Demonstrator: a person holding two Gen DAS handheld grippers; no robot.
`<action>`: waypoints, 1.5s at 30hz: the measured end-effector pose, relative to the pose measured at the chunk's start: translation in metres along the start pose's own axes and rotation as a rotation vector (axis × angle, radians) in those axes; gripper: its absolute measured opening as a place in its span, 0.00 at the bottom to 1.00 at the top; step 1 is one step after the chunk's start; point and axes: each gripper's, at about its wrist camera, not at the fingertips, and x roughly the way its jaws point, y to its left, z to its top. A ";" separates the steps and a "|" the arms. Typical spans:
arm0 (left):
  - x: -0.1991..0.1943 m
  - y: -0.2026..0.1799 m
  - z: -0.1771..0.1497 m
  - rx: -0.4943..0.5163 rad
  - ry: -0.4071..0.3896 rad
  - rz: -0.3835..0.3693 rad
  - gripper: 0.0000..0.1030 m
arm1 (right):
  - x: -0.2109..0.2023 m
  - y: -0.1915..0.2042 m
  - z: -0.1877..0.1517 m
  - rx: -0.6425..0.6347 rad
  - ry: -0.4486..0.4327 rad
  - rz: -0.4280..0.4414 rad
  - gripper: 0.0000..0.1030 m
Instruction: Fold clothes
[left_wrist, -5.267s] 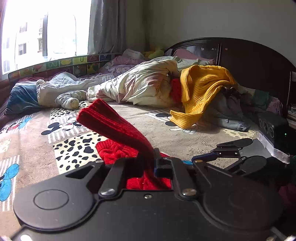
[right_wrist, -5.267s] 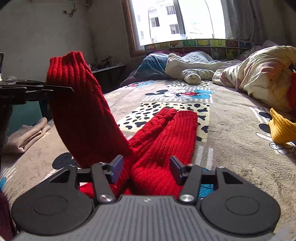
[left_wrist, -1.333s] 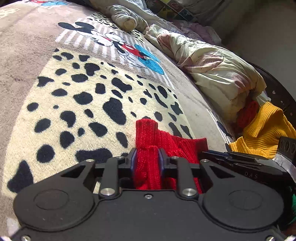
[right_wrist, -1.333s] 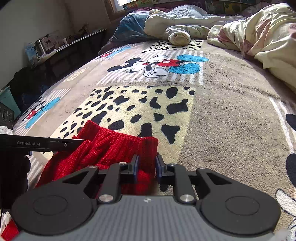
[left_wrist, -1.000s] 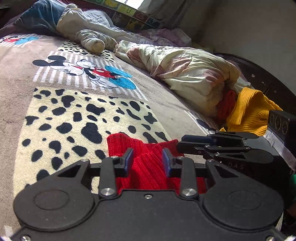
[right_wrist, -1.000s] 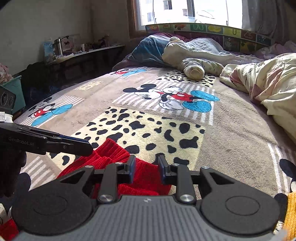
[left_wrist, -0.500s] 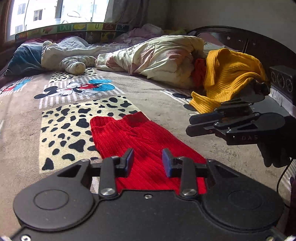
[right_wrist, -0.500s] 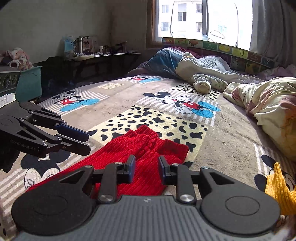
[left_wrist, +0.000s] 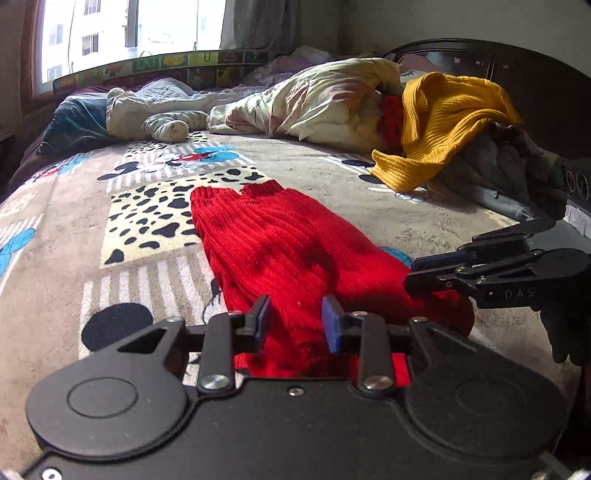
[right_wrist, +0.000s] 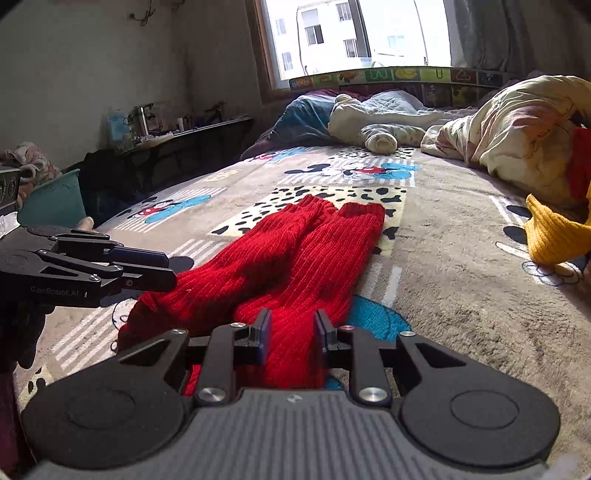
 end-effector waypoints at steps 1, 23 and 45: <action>0.009 -0.002 -0.011 0.014 0.017 0.001 0.28 | 0.009 0.006 -0.009 -0.027 0.028 -0.010 0.25; -0.014 -0.007 0.014 0.103 -0.051 0.007 0.24 | -0.005 0.032 0.009 -0.173 0.030 -0.048 0.31; -0.016 0.010 0.060 0.138 -0.060 0.051 0.24 | -0.022 0.046 0.022 -0.244 -0.019 -0.102 0.43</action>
